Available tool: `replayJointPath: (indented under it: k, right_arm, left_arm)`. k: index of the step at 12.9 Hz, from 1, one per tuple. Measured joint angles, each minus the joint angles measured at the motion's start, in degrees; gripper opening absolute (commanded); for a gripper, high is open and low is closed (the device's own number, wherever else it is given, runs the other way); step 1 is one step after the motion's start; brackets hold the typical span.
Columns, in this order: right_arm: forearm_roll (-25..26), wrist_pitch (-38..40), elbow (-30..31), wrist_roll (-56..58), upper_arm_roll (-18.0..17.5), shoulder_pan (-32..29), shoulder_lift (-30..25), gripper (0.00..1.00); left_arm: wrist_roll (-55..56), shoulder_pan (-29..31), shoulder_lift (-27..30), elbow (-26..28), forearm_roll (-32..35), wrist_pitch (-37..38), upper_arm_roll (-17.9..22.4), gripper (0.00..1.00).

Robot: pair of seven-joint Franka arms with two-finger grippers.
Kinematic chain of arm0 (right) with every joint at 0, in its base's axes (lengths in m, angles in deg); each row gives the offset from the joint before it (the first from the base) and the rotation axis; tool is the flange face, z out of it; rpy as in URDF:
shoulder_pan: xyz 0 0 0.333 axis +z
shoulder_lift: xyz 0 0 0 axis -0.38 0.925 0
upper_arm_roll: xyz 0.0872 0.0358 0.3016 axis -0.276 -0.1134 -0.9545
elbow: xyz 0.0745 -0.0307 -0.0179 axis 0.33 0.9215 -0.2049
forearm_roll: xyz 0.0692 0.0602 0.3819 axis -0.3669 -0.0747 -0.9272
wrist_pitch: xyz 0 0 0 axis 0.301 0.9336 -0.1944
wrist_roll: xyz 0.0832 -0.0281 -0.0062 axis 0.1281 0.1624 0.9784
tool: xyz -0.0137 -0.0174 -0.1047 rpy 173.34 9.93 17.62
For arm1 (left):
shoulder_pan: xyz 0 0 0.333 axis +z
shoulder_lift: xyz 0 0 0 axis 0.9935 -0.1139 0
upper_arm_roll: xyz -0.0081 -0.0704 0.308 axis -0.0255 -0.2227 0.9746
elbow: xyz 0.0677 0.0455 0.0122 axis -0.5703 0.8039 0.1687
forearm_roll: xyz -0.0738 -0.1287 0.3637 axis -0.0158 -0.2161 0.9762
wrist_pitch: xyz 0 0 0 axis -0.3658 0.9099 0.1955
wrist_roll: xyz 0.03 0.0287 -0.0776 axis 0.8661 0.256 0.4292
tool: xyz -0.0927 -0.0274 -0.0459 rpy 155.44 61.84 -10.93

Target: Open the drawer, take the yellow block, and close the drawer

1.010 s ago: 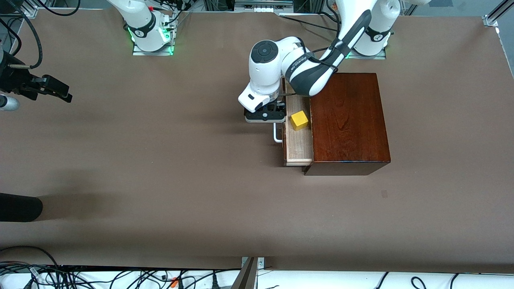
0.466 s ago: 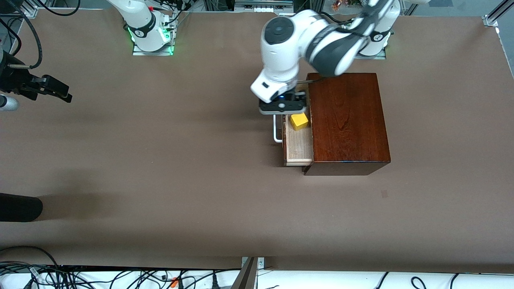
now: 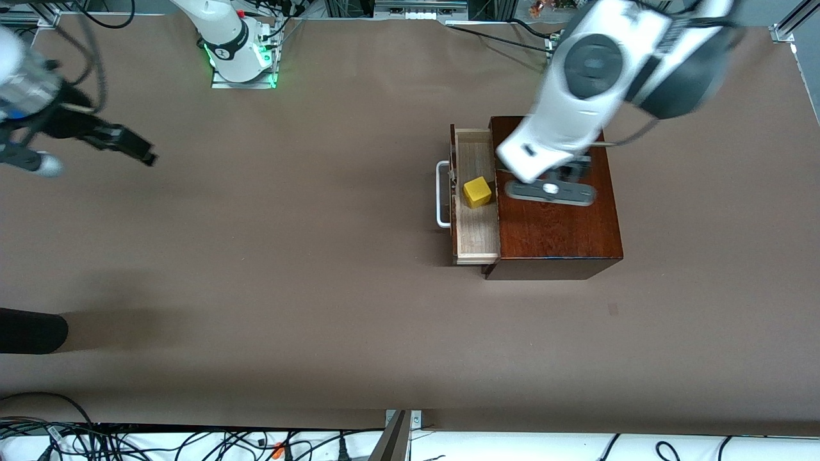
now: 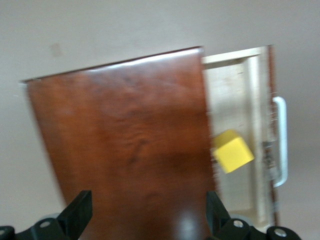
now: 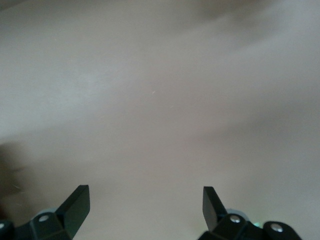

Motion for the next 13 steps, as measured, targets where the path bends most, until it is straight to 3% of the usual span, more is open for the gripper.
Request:
replayJointPath:
  k: [3, 5, 11, 13]
  right_arm:
    - [-0.88, -0.21, 0.01, -20.66, -7.42, 1.55, 0.37, 1.0]
    - [-3.28, -2.79, -0.09, -36.02, -9.83, 4.63, 1.76, 1.0]
    - [-4.49, -19.73, -1.06, -79.3, -10.45, 21.15, 10.49, 1.0]
    - [-4.22, -22.57, -3.18, -88.38, -10.44, 24.49, 14.17, 1.0]
  left_arm:
    - [-11.19, 8.09, 1.79, -0.63, -0.27, 4.49, 0.05, 1.0]
    - [-15.95, 13.07, 2.96, -0.79, -0.37, 6.64, 0.09, 1.0]
    - [-25.66, 23.51, 4.78, -2.86, -0.42, 7.79, 0.9, 1.0]
    - [-26.74, 20.87, 6.37, -2.98, -0.73, 7.34, 6.07, 1.0]
